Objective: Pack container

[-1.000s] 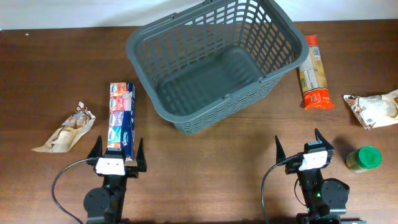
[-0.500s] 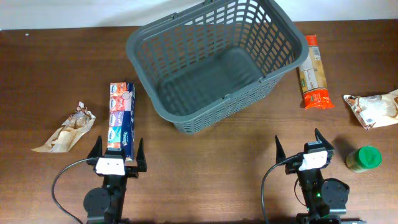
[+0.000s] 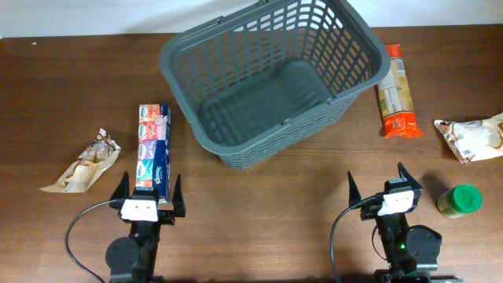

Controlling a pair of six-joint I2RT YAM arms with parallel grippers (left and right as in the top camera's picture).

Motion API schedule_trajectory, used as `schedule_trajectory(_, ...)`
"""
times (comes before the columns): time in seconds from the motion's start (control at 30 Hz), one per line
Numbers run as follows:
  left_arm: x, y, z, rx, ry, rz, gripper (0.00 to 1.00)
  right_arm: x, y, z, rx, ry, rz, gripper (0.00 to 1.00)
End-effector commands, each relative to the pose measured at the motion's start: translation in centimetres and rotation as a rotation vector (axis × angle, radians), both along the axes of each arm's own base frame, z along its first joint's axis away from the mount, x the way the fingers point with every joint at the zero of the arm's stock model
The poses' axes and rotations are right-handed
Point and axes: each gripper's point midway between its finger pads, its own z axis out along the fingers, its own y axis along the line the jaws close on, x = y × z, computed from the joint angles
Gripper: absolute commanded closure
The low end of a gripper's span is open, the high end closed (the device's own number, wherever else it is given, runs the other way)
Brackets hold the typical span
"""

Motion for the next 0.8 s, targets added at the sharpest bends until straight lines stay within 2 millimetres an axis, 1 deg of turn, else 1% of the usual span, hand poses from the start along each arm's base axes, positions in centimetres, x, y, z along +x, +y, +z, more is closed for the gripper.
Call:
schedule_trajectory(0.0,0.0,0.3,-0.2,0.016,-0.001,0.016,0.01,0.0,-0.1,-0.2,0.011,0.001,-0.006,0.01)
schedule_trajectory(0.4,0.0,0.3,-0.2,0.016,-0.001,0.015,0.01,0.0,-0.1,-0.1,0.011,0.001,-0.006,0.01)
schedule_trajectory(0.53,-0.1,-0.6,0.1,-0.002,-0.008,-0.035,0.01,0.0,-0.1,-0.1,0.012,0.001,-0.006,0.01)
schedule_trajectory(0.6,0.0,-0.6,0.4,-0.002,-0.023,-0.037,0.01,0.0,0.1,-0.1,0.013,0.001,0.004,0.01)
schedule_trajectory(0.67,-0.1,-1.0,1.2,0.0,-0.056,-0.063,0.01,-0.1,0.5,-0.1,0.013,-0.002,0.031,0.01)
schedule_trajectory(0.77,-0.2,-1.7,3.3,0.006,-0.142,-0.102,0.01,-0.1,0.3,-0.1,0.013,0.0,0.017,0.01)
